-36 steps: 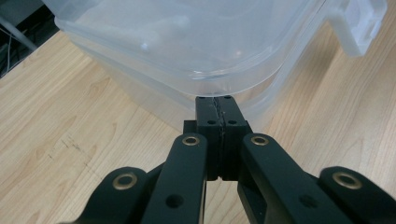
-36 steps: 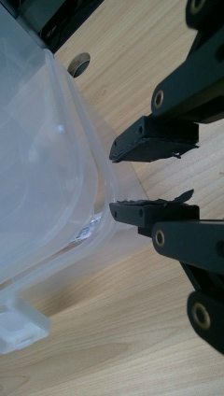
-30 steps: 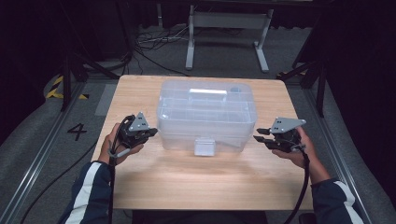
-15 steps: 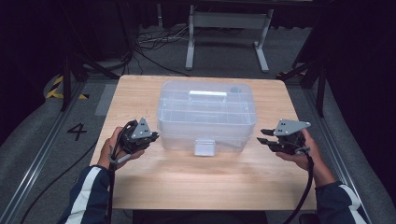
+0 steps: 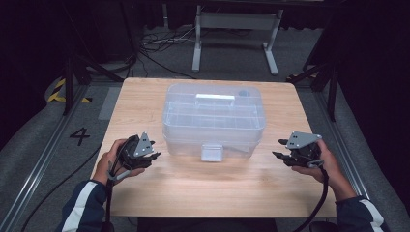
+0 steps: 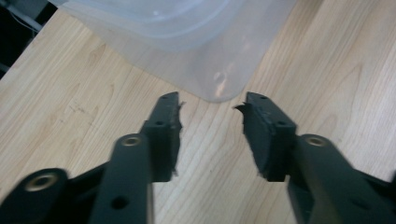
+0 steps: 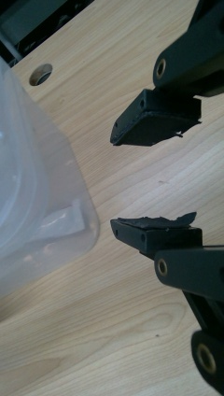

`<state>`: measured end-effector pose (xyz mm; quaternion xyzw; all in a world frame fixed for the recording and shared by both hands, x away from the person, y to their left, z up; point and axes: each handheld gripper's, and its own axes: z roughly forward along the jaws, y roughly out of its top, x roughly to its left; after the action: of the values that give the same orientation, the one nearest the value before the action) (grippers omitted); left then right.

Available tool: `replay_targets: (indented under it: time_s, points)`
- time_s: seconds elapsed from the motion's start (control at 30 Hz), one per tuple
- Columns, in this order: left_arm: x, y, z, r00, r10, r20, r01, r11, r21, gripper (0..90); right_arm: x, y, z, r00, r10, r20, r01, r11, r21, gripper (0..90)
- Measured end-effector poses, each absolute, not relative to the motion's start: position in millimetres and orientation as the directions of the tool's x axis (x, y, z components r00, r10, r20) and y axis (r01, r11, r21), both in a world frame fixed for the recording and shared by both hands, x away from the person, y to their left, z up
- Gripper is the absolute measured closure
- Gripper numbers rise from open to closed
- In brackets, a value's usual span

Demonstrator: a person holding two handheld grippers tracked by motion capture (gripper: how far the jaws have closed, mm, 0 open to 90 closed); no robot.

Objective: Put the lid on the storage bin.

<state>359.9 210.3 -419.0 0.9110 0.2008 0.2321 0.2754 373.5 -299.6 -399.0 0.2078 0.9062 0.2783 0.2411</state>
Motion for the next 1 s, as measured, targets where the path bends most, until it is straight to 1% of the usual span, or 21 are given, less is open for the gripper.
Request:
replay_targets:
  time_s: [0.13, 0.2, 0.4, 0.7, 0.8, 1.0]
  points:
    - [354, 213, -429, 0.801, 0.498, 0.332, 0.263, -0.791, 0.553, 48.9, 369, -305, -403, -0.788, 0.517, -0.334, 0.248, 0.763, 0.597, 48.3]
    - [352, 216, -433, 0.798, 0.506, 0.327, 0.280, -0.792, 0.543, 46.6, 367, -309, -405, -0.785, 0.520, -0.337, 0.250, 0.764, 0.595, 46.7]
    - [346, 228, -443, 0.789, 0.541, 0.290, 0.327, -0.771, 0.547, 39.8, 362, -321, -414, -0.772, 0.543, -0.331, 0.271, 0.752, 0.601, 43.5]
    - [338, 244, -457, 0.767, 0.582, 0.268, 0.381, -0.751, 0.540, 31.4, 355, -341, -432, -0.739, 0.598, -0.312, 0.322, 0.719, 0.616, 40.6]
    - [335, 253, -462, 0.761, 0.606, 0.234, 0.403, -0.722, 0.562, 29.7, 354, -347, -439, -0.727, 0.617, -0.300, 0.342, 0.706, 0.620, 39.3]
    - [330, 263, -469, 0.759, 0.623, 0.189, 0.429, -0.697, 0.574, 27.4, 349, -358, -451, -0.707, 0.656, -0.264, 0.383, 0.669, 0.637, 36.0]
